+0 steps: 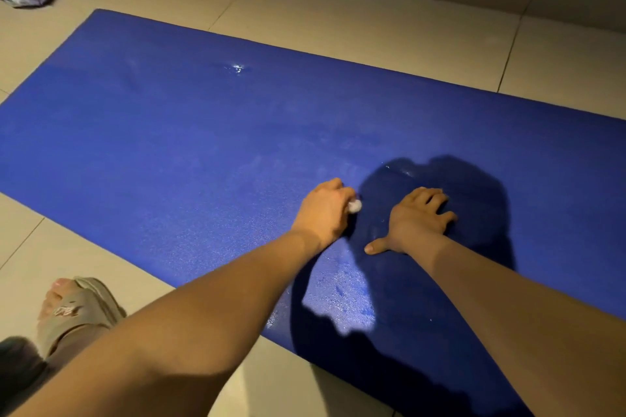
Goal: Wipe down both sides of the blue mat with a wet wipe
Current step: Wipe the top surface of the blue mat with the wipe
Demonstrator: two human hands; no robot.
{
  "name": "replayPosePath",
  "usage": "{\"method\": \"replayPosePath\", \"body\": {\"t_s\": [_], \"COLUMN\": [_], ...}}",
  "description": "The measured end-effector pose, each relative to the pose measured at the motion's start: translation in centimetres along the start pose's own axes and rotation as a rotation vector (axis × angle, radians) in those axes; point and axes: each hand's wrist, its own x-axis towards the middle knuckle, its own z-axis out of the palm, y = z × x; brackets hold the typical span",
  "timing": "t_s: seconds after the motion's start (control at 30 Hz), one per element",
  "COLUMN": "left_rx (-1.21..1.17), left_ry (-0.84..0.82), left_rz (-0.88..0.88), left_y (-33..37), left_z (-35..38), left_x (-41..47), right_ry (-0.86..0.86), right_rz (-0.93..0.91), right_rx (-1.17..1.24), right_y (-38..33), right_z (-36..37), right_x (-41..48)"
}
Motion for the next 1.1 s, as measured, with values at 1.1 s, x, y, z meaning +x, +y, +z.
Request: {"method": "replayPosePath", "body": {"t_s": [1.1], "left_rx": [-0.121], "left_ry": [0.254], "left_rz": [-0.640], "left_y": [-6.4], "left_z": [-2.8], "left_x": [-5.2], "right_ry": [-0.017], "right_rz": [-0.010], "right_rx": [0.006], "right_y": [0.1], "right_z": [-0.2], "right_x": [0.0]}}
